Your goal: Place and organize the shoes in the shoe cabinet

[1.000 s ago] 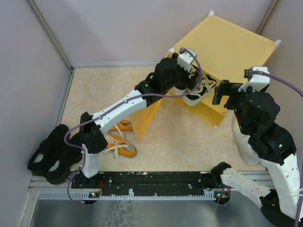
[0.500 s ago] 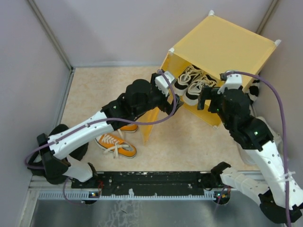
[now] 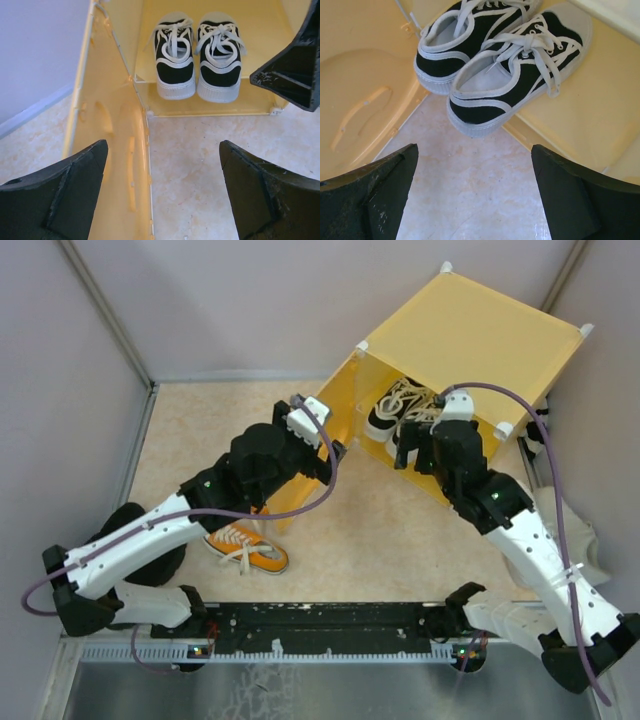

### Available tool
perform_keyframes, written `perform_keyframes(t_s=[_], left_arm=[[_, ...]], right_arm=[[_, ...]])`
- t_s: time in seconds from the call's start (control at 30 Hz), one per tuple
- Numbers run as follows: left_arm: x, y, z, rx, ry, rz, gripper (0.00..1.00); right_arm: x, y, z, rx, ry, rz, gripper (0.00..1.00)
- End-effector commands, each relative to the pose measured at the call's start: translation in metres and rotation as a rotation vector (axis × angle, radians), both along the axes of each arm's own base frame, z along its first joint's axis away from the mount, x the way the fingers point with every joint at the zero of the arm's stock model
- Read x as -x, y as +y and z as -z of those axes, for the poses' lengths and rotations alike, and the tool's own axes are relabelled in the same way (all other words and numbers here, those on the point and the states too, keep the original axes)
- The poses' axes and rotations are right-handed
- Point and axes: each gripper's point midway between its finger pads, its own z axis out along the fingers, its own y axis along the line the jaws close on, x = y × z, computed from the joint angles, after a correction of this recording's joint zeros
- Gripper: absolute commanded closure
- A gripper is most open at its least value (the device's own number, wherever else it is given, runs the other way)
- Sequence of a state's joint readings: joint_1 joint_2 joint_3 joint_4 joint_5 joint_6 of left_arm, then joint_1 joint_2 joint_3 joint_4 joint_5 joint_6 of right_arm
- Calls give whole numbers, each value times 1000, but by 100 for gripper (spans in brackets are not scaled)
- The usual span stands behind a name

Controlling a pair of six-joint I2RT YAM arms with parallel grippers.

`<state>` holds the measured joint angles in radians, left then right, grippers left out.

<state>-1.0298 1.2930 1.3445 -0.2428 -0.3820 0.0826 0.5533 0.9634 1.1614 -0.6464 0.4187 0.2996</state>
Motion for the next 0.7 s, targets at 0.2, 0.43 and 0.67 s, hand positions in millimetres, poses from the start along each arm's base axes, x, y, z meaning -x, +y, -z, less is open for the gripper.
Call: perform_keyframes(t_s=[0.2, 0.43, 0.67], left_arm=[[20, 24, -7, 93, 4, 12, 3], [18, 29, -4, 60, -12, -2, 3], [19, 32, -4, 53, -17, -6, 3]], right_arm=[[-29, -9, 24, 23, -49, 136, 5], [-50, -10, 30, -6, -112, 225, 5], [-72, -7, 38, -14, -155, 282, 9]])
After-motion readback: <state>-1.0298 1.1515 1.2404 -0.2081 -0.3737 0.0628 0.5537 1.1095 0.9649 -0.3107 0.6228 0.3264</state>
